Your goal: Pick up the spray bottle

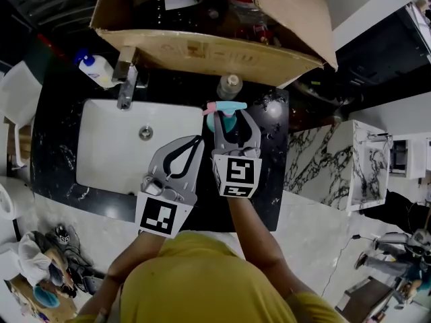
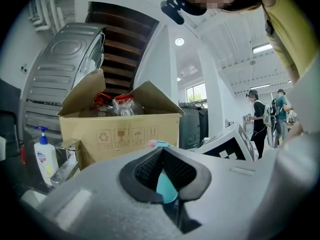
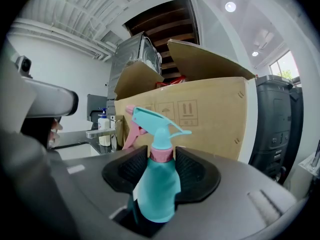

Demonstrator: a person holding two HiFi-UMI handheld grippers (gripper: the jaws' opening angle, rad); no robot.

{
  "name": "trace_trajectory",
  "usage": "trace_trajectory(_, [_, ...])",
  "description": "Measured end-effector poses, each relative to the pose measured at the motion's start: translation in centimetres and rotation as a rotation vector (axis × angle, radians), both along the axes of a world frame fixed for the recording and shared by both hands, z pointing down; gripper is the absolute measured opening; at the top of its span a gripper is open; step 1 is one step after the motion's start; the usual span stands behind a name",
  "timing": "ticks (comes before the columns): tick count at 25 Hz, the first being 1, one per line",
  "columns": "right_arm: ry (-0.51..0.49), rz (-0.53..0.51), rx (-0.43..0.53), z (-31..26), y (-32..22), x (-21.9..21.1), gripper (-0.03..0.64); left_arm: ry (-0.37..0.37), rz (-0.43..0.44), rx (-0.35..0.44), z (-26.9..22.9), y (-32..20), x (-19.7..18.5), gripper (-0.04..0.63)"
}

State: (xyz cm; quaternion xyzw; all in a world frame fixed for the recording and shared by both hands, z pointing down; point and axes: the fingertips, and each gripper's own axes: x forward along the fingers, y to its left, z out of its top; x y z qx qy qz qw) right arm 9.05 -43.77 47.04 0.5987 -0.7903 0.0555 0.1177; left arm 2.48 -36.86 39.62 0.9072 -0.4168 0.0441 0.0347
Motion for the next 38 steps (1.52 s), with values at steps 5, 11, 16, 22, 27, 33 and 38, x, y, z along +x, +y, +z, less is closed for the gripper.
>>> trace_trajectory(5, [-0.006, 0.0, 0.035, -0.9, 0.0, -0.1, 0.137, 0.006, -0.003, -0.002, -0.1, 0.1, -0.4, 0.003])
trace_trajectory(11, [0.002, 0.006, 0.031, -1.1, -0.4, -0.2, 0.135, 0.003, 0.003, 0.014, -0.5, 0.5, -0.5, 0.003])
trace_trajectory(16, [-0.016, 0.028, -0.012, 0.0, -0.7, 0.0, 0.199, -0.001, 0.0, 0.013, -0.5, 0.8, -0.7, 0.003])
trace_trajectory(22, [-0.035, 0.055, 0.014, -0.4, -1.5, 0.3, 0.176, 0.014, -0.008, 0.01, -0.3, 0.8, -1.2, 0.003])
trace_trajectory(27, [-0.037, 0.049, 0.045, -1.4, -1.7, 0.4, 0.13, 0.021, -0.012, 0.008, -0.4, 0.9, -1.5, 0.003])
trace_trajectory(33, [-0.05, 0.041, 0.07, -2.2, -1.0, 0.5, 0.13, 0.023, -0.012, 0.016, -0.8, 1.0, -1.4, 0.003])
trace_trajectory(38, [-0.049, 0.038, 0.108, -4.3, 0.0, 0.7, 0.13, 0.016, -0.01, 0.033, -1.5, 1.2, -1.1, 0.003])
